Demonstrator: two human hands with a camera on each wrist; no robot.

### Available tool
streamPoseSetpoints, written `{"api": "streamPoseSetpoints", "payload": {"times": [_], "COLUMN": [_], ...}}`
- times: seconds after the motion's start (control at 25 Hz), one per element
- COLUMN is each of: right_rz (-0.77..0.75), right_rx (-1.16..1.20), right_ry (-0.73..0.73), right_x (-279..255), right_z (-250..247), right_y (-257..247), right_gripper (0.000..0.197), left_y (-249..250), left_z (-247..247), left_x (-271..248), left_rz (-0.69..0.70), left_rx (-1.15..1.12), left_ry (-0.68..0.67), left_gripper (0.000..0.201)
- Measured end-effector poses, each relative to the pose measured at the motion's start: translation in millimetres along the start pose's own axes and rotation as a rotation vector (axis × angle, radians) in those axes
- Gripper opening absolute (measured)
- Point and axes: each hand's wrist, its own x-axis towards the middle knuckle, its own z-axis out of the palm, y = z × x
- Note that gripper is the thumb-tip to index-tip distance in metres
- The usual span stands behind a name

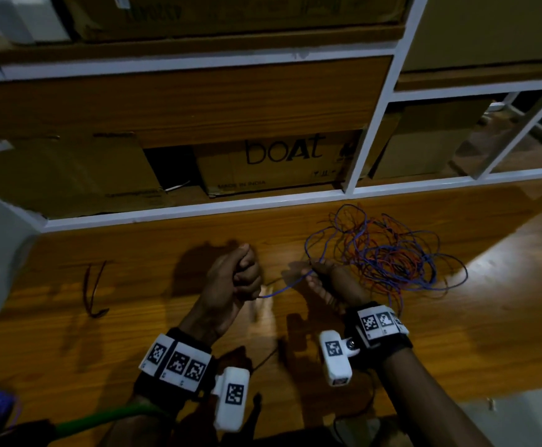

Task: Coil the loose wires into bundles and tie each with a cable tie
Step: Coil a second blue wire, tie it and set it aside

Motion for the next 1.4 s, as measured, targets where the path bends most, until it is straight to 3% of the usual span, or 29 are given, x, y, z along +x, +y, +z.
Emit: {"api": "streamPoseSetpoints", "payload": {"times": [0.16, 0.4, 0.52, 0.6, 0.68, 0.72, 0.8, 0.84, 0.96, 1.08, 1.16, 1.2, 1.28, 1.36, 1.4], "right_rz": [0.111, 0.125, 0.141, 0.092, 0.123, 0.121, 0.084, 0.072, -0.077, -0.105, -0.12, -0.123, -0.163, -0.111, -0.104], "right_rx": [0.144, 0.216, 0.093, -0.036, 0.052, 0.075, 0.132, 0.166, 0.105, 0.279, 0.155, -0.063, -0.432, -0.831, -1.061], "right_ry": [-0.029, 0.097, 0.11, 0.164, -0.001, 0.014, 0.12, 0.223, 0.335, 0.359, 0.405, 0.435, 0.426, 0.432, 0.441], "right_x": [2, 8, -6, -10, 1, 6, 31, 22, 2, 2, -2, 1, -2, 9, 11], "right_z": [-2, -49, -51, -49, -56, -60, -82, -70, -48, -59, -60, -71, -77, -95, -98], "right_y": [0, -32, -42, -47, -45, -44, -41, -48, -76, -99, -99, -101, -99, -98, -98], "right_gripper": [0.03, 0.061, 0.041, 0.027, 0.04, 0.047, 0.05, 0.05, 0.036, 0.032, 0.056, 0.065, 0.046, 0.101, 0.097], "left_y": [8, 41, 51, 47, 36, 29, 17, 13, 12, 14, 9, 5, -5, -11, -12], "left_z": [-17, -86, -115, -120, -117, -115, -111, -108, -101, -95, -90, -87, -79, -73, -70], "left_x": [-6, -33, -51, -56, -56, -54, -52, -50, -49, -52, -52, -51, -49, -47, -46], "left_rz": [0.026, 0.003, 0.017, 0.01, -0.009, -0.017, -0.018, -0.012, 0.008, 0.037, 0.049, 0.048, 0.045, 0.045, 0.048], "left_rx": [0.042, 0.243, 0.231, 0.2, 0.187, 0.198, 0.242, 0.258, 0.237, 0.193, 0.181, 0.185, 0.22, 0.24, 0.236], "left_ry": [0.066, 0.267, 0.342, 0.346, 0.323, 0.305, 0.273, 0.263, 0.26, 0.273, 0.271, 0.263, 0.244, 0.226, 0.221], "left_gripper": [0.039, 0.035, 0.042, 0.041, 0.038, 0.036, 0.033, 0.032, 0.032, 0.035, 0.035, 0.035, 0.033, 0.032, 0.032]}}
